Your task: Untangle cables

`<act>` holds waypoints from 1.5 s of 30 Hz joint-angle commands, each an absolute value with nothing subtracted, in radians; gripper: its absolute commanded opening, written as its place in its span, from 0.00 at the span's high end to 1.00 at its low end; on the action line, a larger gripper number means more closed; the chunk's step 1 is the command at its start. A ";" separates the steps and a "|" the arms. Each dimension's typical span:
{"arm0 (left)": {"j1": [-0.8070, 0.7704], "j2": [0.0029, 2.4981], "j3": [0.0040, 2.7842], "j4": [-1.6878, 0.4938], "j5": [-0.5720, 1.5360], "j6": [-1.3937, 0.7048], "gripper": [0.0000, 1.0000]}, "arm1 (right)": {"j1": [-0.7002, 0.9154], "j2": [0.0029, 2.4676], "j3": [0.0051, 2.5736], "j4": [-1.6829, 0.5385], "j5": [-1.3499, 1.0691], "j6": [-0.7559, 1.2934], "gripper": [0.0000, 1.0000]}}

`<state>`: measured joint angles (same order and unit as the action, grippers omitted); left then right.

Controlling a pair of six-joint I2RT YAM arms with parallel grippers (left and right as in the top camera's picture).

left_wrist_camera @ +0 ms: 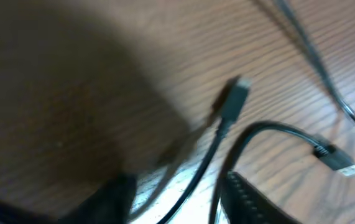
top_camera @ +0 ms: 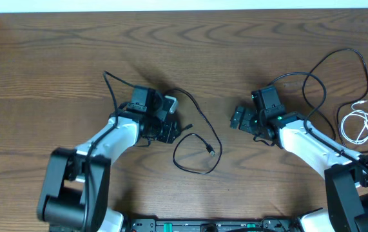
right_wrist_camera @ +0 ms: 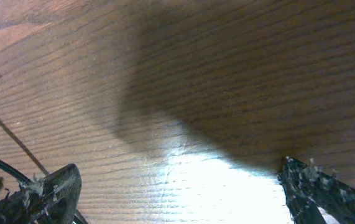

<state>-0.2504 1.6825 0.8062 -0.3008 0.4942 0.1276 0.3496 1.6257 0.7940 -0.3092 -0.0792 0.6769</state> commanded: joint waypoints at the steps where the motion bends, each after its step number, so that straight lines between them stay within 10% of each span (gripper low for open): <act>1: -0.248 1.715 0.800 -0.312 0.513 0.138 0.73 | 0.362 1.616 0.788 -0.307 -0.081 0.683 0.01; 14: -0.248 1.718 0.800 -0.338 0.538 0.178 0.66 | 0.363 1.616 0.788 -0.307 -0.081 0.683 0.01; 30: -0.248 1.718 0.800 -0.392 0.538 0.216 0.79 | 0.368 1.616 0.788 -0.254 -0.258 0.588 0.01; 39: -0.248 1.716 0.801 -0.391 0.539 0.216 0.92 | 0.368 1.616 0.788 -0.242 -0.505 0.492 0.76; 45: -0.248 1.686 0.804 -0.393 0.539 0.212 0.92 | 0.368 1.616 0.788 -0.347 -0.560 0.492 0.86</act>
